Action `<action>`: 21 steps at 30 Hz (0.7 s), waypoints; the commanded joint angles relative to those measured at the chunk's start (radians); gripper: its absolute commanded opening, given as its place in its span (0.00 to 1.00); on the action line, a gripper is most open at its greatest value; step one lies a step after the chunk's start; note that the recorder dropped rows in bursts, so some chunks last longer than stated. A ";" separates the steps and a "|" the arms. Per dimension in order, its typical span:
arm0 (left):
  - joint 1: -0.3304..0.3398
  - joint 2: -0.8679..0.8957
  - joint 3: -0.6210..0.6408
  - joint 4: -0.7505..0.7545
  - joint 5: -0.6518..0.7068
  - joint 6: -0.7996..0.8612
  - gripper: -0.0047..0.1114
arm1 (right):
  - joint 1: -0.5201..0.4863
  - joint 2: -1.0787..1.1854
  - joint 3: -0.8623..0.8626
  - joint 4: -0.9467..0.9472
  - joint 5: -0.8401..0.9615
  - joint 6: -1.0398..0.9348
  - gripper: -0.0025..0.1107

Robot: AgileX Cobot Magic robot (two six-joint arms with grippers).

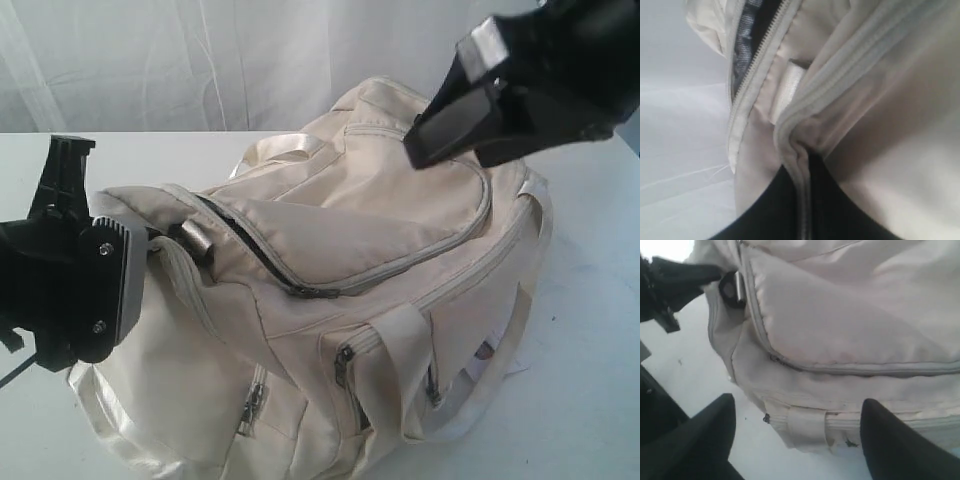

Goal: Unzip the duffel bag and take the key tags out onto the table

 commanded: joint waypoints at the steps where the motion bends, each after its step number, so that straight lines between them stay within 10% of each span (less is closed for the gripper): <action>1: 0.010 -0.010 -0.006 -0.108 -0.109 0.017 0.15 | 0.048 -0.004 0.079 0.051 -0.079 -0.092 0.59; 8: 0.008 -0.100 -0.006 -0.345 0.221 -0.046 0.58 | 0.143 0.063 0.188 0.053 -0.232 -0.343 0.52; 13: 0.008 -0.225 -0.006 -0.397 0.537 -0.206 0.58 | 0.240 0.156 0.217 0.051 -0.368 -0.655 0.52; 21: 0.008 -0.213 -0.006 -0.417 0.535 -0.244 0.50 | 0.349 0.251 0.217 -0.207 -0.442 -0.743 0.52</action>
